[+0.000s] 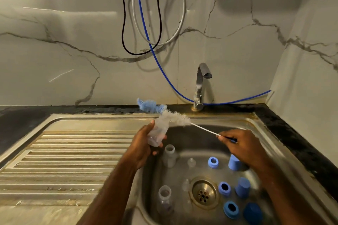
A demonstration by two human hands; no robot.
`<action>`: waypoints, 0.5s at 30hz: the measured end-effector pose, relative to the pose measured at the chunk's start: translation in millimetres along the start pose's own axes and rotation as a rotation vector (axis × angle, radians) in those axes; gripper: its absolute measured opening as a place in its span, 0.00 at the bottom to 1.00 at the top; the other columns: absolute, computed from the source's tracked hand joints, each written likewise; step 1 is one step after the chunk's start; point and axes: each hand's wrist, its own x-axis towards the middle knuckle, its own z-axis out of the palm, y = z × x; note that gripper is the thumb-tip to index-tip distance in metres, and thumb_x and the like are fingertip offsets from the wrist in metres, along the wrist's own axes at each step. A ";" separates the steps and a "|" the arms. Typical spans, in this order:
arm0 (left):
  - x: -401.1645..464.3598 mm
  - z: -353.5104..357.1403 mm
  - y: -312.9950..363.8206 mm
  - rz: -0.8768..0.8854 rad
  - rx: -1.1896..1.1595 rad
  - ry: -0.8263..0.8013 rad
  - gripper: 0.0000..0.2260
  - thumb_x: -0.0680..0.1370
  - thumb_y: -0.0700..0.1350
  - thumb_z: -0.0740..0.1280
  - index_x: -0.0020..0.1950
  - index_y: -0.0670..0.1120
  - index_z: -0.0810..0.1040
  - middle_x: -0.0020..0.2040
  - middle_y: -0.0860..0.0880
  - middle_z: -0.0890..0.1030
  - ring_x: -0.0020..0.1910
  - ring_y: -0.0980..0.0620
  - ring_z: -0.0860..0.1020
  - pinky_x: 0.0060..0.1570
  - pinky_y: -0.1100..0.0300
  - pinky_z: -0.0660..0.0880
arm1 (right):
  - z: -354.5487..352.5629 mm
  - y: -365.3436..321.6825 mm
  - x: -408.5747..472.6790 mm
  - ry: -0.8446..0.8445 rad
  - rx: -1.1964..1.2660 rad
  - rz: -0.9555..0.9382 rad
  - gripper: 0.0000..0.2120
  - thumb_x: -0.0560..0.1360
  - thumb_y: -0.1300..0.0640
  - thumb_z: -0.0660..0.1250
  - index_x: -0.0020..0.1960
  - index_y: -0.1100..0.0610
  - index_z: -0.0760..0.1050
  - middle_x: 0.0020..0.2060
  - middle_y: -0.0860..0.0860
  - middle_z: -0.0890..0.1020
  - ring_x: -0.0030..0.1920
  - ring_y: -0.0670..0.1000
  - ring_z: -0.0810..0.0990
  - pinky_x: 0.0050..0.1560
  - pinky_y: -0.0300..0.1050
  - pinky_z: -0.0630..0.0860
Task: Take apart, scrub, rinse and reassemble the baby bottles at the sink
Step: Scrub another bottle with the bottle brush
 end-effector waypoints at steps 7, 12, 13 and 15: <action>-7.2 12.1 -4.7 0.045 0.105 -0.039 0.27 0.71 0.52 0.75 0.66 0.43 0.74 0.51 0.42 0.86 0.45 0.44 0.85 0.34 0.59 0.78 | 22.1 -28.7 4.0 -0.012 0.032 -0.053 0.12 0.79 0.50 0.68 0.59 0.51 0.83 0.49 0.45 0.86 0.47 0.42 0.81 0.52 0.40 0.78; -4.0 4.6 -3.0 0.008 0.031 0.014 0.24 0.71 0.53 0.74 0.64 0.46 0.76 0.59 0.38 0.80 0.50 0.42 0.82 0.38 0.56 0.79 | 9.2 -2.4 -0.7 -0.047 0.028 0.067 0.11 0.78 0.50 0.70 0.58 0.50 0.84 0.51 0.44 0.86 0.49 0.40 0.81 0.57 0.43 0.79; -3.6 9.4 -4.6 0.013 0.064 -0.005 0.23 0.71 0.53 0.74 0.63 0.46 0.78 0.58 0.38 0.81 0.49 0.43 0.83 0.38 0.56 0.79 | 14.1 -7.6 -0.3 -0.031 0.033 0.051 0.11 0.78 0.50 0.70 0.58 0.51 0.84 0.51 0.45 0.86 0.49 0.41 0.81 0.55 0.40 0.78; -3.8 18.8 -7.6 0.018 0.096 -0.055 0.20 0.72 0.53 0.73 0.61 0.46 0.80 0.56 0.38 0.82 0.47 0.43 0.84 0.38 0.56 0.79 | 25.9 -21.7 0.6 -0.001 0.040 -0.004 0.11 0.79 0.51 0.70 0.59 0.52 0.84 0.50 0.45 0.86 0.48 0.41 0.82 0.51 0.35 0.75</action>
